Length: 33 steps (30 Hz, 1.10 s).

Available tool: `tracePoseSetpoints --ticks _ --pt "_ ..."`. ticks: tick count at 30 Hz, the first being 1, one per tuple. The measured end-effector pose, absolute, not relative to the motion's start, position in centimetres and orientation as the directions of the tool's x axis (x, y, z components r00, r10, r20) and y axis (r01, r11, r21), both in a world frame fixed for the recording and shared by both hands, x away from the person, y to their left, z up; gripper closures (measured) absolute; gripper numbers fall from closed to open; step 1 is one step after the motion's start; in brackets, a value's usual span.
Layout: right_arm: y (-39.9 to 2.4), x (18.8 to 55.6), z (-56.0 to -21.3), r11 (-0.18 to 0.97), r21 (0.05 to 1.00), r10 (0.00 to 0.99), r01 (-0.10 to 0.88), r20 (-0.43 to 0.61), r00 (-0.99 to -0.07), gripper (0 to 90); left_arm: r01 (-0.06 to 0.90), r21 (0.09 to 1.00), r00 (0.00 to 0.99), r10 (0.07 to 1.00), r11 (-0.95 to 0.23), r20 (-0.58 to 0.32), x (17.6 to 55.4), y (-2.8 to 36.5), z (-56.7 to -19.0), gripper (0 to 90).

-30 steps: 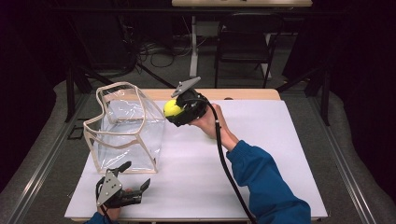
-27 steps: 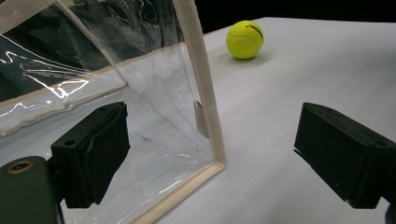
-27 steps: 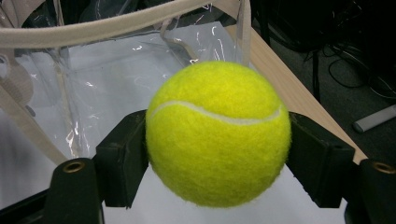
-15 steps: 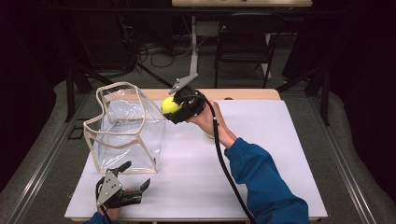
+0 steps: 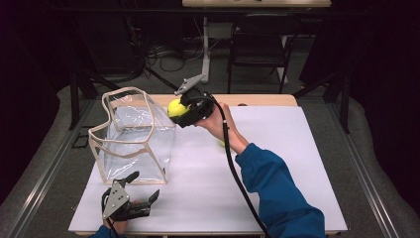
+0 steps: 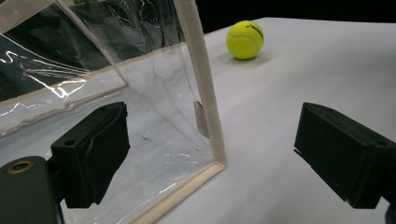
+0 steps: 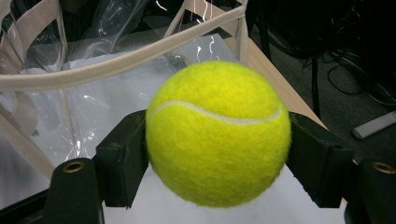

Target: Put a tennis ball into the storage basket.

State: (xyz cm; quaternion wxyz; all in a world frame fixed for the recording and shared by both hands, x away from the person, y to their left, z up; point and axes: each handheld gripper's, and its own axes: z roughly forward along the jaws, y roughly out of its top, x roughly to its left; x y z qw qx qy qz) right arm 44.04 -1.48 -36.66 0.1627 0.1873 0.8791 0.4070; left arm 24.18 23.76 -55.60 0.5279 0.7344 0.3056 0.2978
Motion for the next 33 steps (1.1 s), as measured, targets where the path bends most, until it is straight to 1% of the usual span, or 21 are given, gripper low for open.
tracePoseSetpoints --ticks 33 --pt "0.5 44.3 -35.3 0.600 0.782 0.446 0.166 -0.155 -0.881 26.5 0.132 0.959 0.635 0.764 -0.251 0.112 24.1 23.8 -55.6 10.1"
